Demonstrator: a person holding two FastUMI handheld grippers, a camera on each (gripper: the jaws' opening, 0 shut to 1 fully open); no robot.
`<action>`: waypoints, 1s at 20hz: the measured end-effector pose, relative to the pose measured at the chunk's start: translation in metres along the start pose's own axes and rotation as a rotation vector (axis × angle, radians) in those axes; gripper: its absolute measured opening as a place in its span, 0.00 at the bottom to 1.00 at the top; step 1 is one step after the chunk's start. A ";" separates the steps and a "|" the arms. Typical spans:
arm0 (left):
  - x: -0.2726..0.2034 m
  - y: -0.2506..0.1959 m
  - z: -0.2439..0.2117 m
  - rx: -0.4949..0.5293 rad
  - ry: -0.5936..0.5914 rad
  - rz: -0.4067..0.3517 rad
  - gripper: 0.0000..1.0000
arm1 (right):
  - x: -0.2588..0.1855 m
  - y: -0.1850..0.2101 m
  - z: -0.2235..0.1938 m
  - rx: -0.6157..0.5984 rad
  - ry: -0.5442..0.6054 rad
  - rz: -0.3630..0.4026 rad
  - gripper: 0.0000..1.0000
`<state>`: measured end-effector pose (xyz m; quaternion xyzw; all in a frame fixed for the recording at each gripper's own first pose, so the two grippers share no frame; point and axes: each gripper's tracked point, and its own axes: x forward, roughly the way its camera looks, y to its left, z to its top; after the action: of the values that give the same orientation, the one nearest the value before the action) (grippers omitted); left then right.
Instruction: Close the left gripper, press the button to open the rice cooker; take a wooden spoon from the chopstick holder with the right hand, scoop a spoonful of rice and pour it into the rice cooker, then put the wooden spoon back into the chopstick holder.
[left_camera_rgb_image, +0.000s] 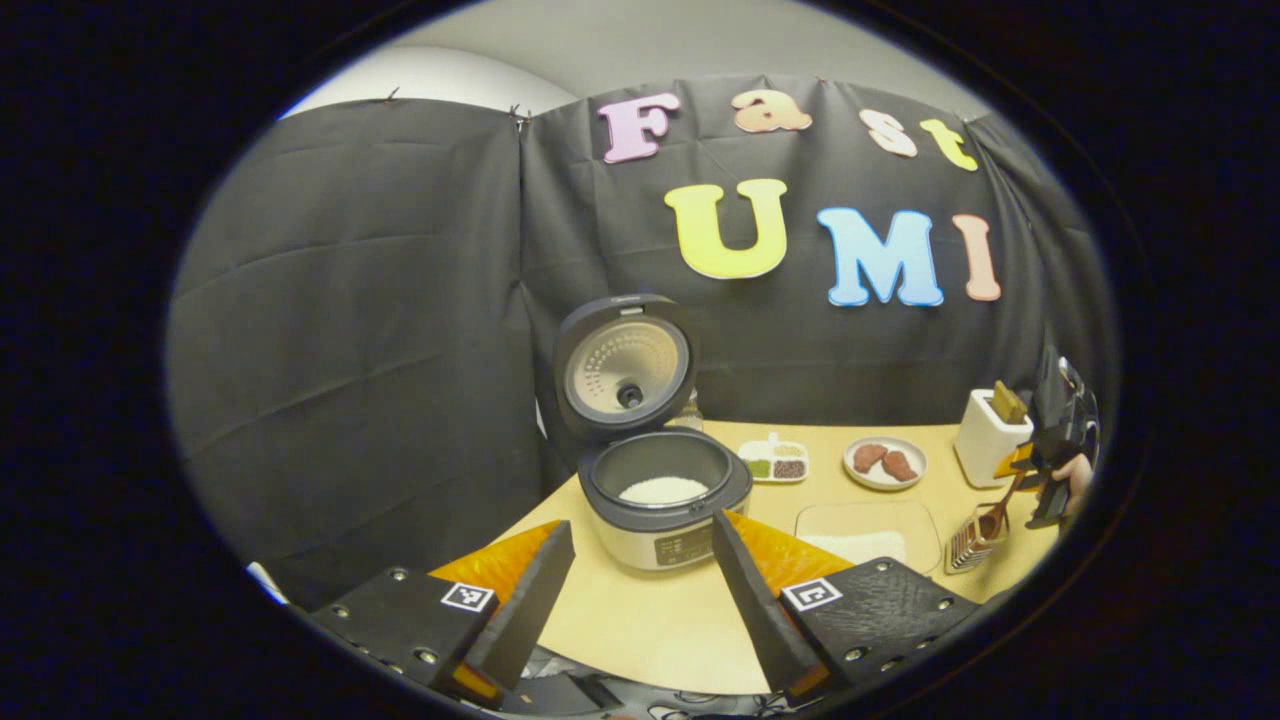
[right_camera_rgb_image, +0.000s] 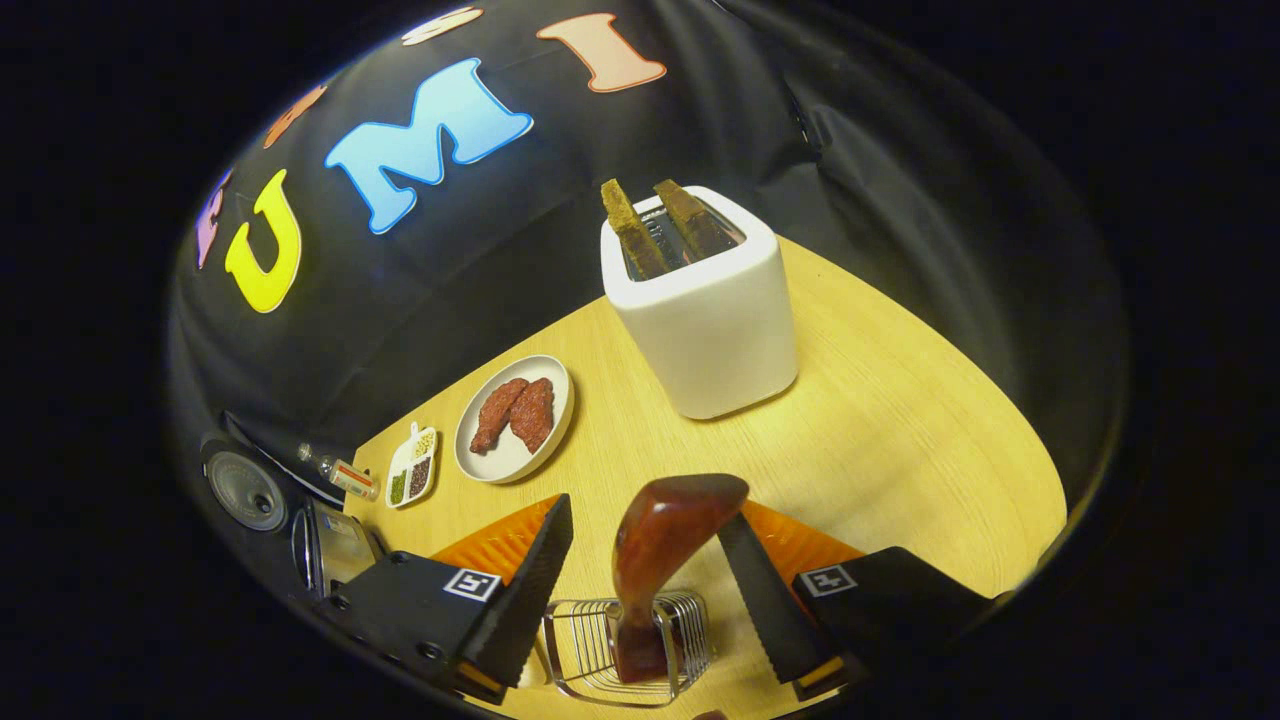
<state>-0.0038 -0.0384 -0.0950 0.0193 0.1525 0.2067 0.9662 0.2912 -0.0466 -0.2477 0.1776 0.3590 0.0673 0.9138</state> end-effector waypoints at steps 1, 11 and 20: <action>-0.004 -0.001 -0.003 -0.003 0.009 -0.005 0.88 | 0.005 0.003 -0.001 0.011 0.008 0.009 0.82; -0.016 0.008 -0.002 -0.010 -0.003 -0.002 0.89 | -0.030 0.016 0.002 0.026 -0.015 0.020 0.23; 0.037 0.015 0.016 -0.006 -0.006 -0.078 0.89 | -0.135 0.021 0.045 -0.012 -0.181 -0.005 0.23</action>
<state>0.0275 -0.0097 -0.0890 0.0110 0.1494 0.1695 0.9741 0.2234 -0.0735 -0.1238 0.1765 0.2748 0.0509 0.9438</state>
